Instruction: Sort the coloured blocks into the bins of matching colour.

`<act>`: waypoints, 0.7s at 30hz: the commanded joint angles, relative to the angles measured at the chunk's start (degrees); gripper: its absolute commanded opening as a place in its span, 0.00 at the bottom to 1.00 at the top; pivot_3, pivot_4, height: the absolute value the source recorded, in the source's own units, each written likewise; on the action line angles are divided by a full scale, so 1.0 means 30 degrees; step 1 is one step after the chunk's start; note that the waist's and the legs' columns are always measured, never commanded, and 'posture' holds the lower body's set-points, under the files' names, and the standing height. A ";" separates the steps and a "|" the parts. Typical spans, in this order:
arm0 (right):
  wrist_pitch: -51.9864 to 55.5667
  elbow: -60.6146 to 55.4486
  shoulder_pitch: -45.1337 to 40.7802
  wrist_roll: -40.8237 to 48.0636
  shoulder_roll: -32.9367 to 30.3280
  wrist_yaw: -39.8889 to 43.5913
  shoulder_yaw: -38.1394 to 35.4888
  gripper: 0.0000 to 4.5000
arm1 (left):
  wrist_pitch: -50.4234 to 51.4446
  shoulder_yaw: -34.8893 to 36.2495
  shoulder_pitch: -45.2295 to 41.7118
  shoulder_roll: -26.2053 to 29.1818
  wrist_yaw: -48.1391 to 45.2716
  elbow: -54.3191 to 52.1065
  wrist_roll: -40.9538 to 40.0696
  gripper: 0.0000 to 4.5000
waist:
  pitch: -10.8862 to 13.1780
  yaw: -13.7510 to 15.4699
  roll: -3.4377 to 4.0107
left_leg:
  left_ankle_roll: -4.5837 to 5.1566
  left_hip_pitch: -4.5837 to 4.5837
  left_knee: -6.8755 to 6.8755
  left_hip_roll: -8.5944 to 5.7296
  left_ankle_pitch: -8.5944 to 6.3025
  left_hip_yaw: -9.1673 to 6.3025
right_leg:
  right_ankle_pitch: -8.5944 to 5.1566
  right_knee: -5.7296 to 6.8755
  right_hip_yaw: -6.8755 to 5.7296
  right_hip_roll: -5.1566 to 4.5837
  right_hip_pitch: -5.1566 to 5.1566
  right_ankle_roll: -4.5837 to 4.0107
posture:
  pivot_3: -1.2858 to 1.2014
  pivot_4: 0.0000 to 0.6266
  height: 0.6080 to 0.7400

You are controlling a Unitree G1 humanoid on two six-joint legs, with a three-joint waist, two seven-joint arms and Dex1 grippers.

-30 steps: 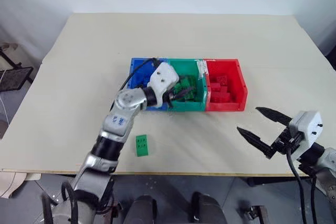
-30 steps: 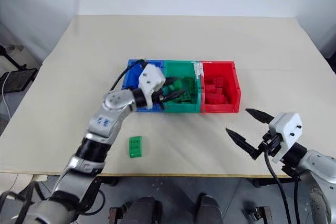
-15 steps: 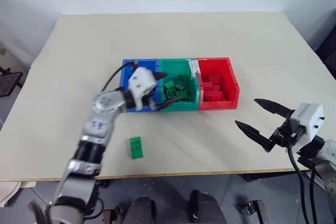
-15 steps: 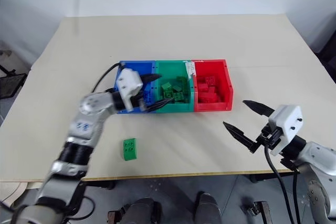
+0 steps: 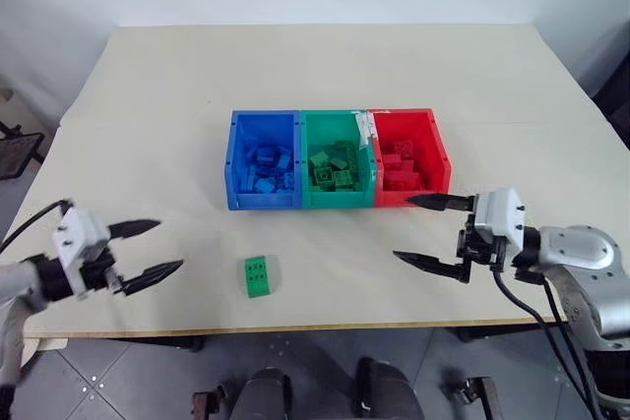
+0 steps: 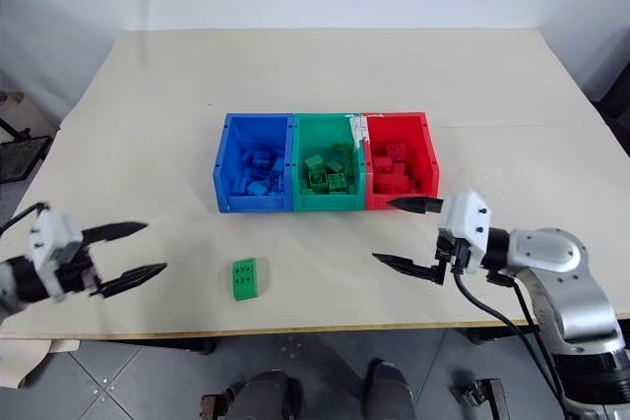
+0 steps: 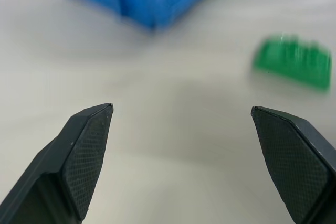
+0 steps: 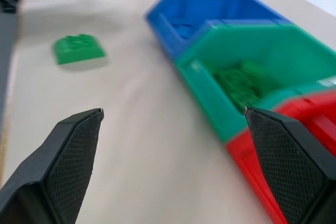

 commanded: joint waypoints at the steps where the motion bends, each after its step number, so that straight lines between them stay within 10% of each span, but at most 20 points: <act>1: -0.0913 0.0375 -0.0758 -0.0105 0.0235 0.0778 0.0484 1.00 | -0.1074 0.1456 0.0859 0.0080 0.0109 -0.1112 -0.0001 0.99 | -0.0002 0.0050 -0.0007 | 0.0001 -0.0001 0.0003 -0.0003 0.0000 0.0005 | 0.0000 -0.0006 0.0003 0.0000 0.0001 0.0000 | 0.52 0.24 1.00; 21: -0.0004 -0.1189 0.3112 0.0424 -0.1457 0.1203 -0.1508 1.00 | 0.1250 -0.9560 -0.4719 0.0259 0.0530 -0.5220 0.3756 0.99 | -0.0005 0.0061 0.0001 | 0.0003 0.0005 -0.0002 -0.0006 -0.0003 0.0035 | 0.0001 0.0012 0.0011 0.0001 -0.0007 -0.0003 | 0.52 0.24 1.00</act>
